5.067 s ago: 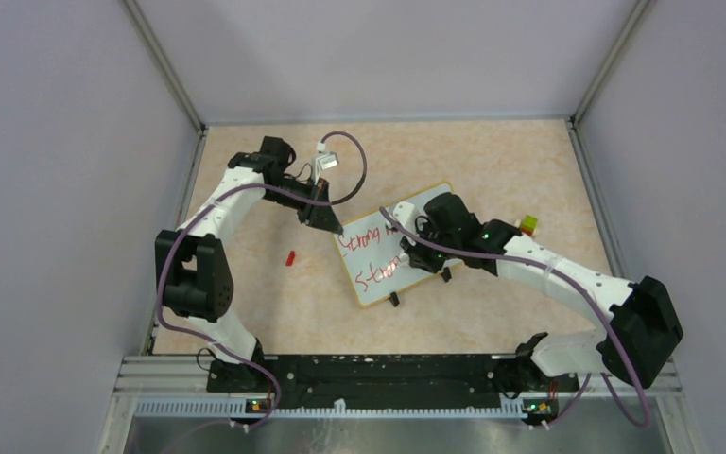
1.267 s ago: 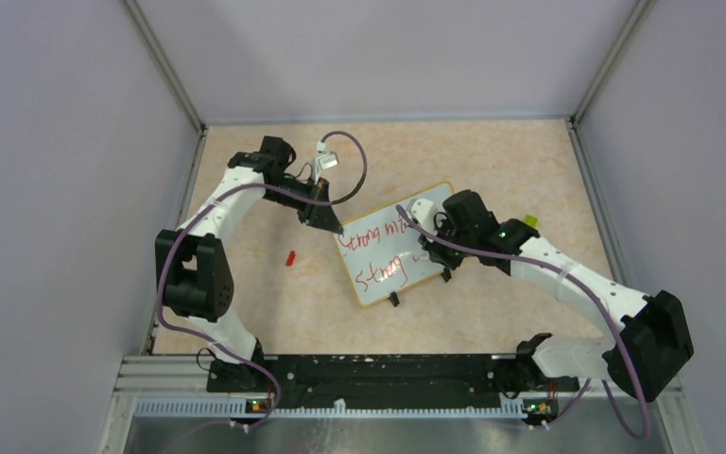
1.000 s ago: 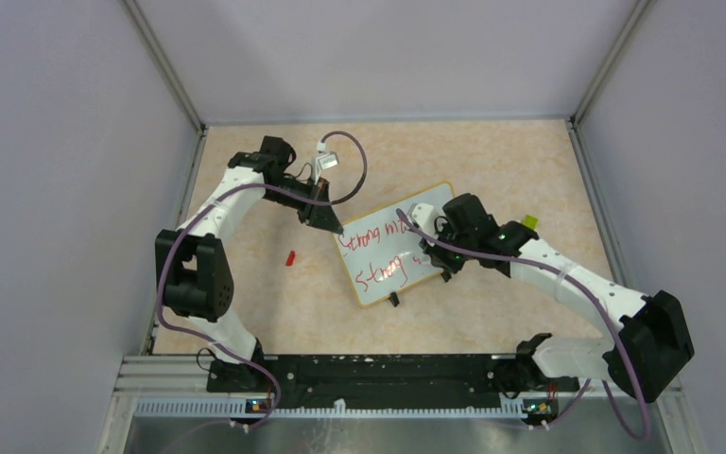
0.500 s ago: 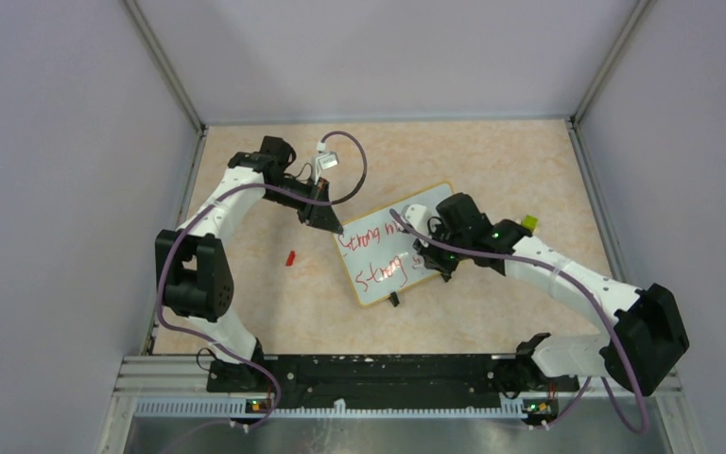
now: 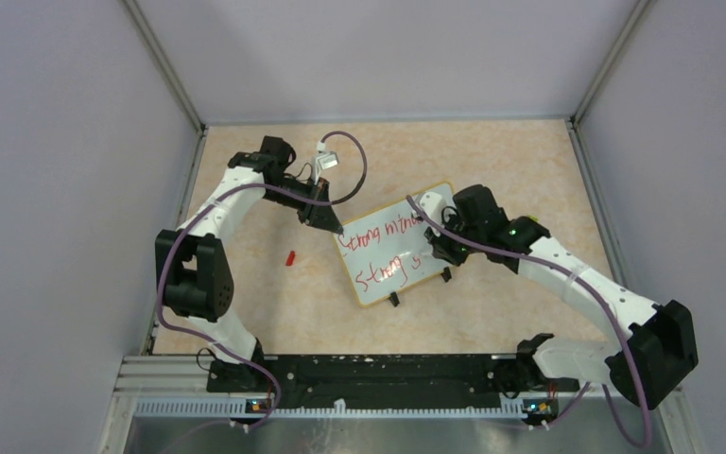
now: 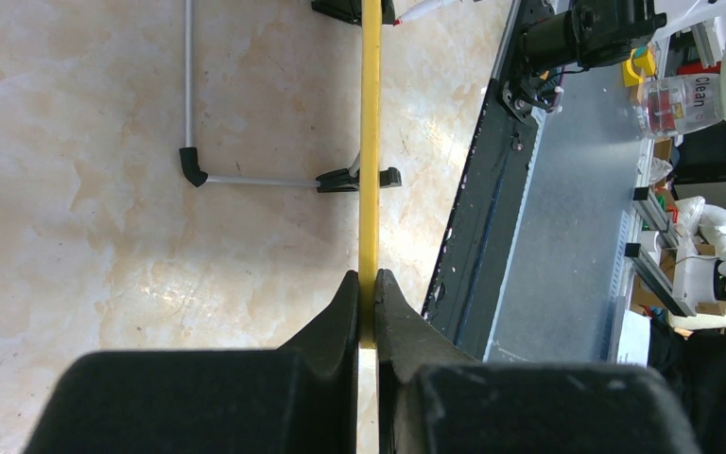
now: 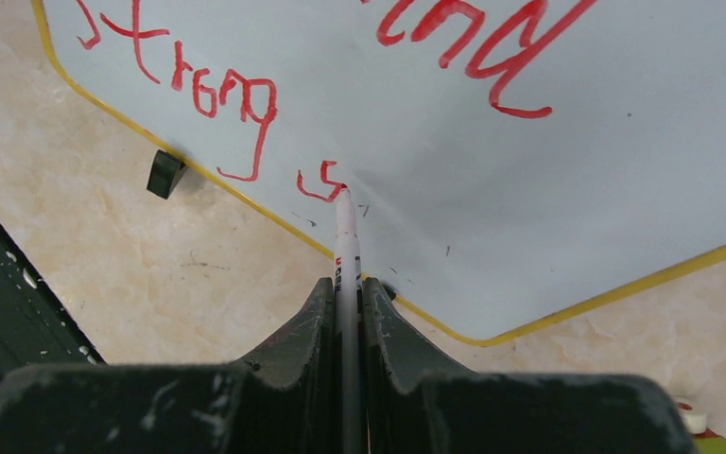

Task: Write a sentence on the whiteboard

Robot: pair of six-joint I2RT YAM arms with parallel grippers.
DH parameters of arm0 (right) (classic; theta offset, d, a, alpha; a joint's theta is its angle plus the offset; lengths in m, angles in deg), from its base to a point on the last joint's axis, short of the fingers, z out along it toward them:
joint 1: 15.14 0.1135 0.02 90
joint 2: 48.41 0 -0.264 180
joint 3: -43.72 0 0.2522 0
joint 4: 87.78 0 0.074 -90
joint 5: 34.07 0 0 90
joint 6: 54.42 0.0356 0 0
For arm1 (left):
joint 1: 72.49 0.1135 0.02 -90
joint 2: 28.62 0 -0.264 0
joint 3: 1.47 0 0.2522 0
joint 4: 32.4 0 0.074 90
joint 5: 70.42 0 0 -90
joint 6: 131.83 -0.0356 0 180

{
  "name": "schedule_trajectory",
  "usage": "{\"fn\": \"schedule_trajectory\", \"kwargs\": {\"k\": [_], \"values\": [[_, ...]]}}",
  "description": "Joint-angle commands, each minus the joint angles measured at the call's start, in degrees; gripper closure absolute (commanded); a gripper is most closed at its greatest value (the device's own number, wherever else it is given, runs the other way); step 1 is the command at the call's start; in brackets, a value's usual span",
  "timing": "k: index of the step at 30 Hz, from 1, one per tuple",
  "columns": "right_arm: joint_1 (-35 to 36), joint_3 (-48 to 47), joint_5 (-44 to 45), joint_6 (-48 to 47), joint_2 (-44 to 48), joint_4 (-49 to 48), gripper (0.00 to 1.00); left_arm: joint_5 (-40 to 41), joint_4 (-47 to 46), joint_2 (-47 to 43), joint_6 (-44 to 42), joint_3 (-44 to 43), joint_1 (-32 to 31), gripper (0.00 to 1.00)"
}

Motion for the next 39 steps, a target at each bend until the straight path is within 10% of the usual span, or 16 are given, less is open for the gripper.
{"fn": "schedule_trajectory", "kwargs": {"k": [1, 39], "values": [[-1.0, 0.0, 1.6, -1.3, 1.1, -0.3, 1.00, 0.2, -0.4, 0.1, -0.4, -1.5, -0.1, 1.00], [-1.8, 1.4, 5.1, -3.2, 0.5, -1.3, 1.00, 0.5, -0.5, -0.2, -0.3, -1.1, -0.1, 1.00]]}}
